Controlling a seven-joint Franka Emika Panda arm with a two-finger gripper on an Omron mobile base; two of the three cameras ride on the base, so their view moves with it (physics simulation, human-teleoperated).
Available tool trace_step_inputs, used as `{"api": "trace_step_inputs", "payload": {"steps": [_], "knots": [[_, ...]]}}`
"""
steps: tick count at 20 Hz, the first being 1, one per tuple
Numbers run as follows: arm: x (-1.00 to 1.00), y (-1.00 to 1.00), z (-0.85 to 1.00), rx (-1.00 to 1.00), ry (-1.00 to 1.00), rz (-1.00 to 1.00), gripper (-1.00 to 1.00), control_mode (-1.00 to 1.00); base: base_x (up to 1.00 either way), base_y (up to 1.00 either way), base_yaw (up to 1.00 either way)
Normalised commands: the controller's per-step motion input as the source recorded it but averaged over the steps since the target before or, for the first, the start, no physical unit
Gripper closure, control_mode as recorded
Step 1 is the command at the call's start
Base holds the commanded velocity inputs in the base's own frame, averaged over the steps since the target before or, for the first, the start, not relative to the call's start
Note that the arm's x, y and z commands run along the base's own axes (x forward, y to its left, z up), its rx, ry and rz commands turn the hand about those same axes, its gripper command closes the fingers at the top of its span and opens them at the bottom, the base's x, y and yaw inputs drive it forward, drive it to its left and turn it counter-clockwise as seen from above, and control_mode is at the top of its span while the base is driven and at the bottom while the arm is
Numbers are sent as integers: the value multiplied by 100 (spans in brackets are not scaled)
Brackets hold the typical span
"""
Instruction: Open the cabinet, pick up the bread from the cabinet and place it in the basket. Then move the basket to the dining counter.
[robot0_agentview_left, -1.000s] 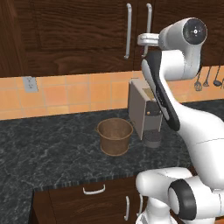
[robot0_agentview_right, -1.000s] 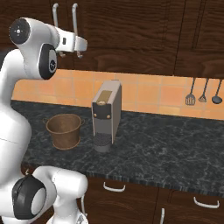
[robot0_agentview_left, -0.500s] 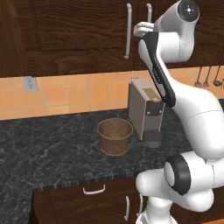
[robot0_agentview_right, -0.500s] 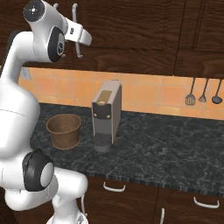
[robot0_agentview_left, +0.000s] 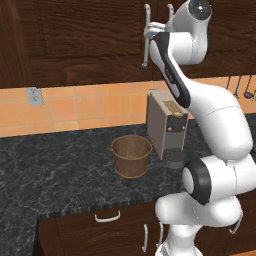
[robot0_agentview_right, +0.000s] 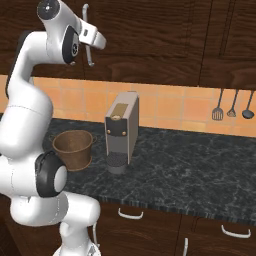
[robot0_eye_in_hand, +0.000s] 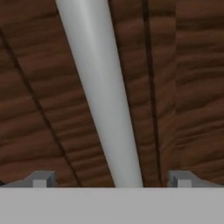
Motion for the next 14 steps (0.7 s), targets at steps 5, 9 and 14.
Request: {"api": "trace_step_inputs", "payload": {"steps": [5, 9, 14], "knots": [[49, -32, -2, 2, -1, 0, -100, -100, 0, 0, 0], [43, -12, -27, 1, -10, 0, 100, -100, 0, 0, 0], [54, -1, -21, 7, -11, 0, 100, -100, 0, 0, 0]]}}
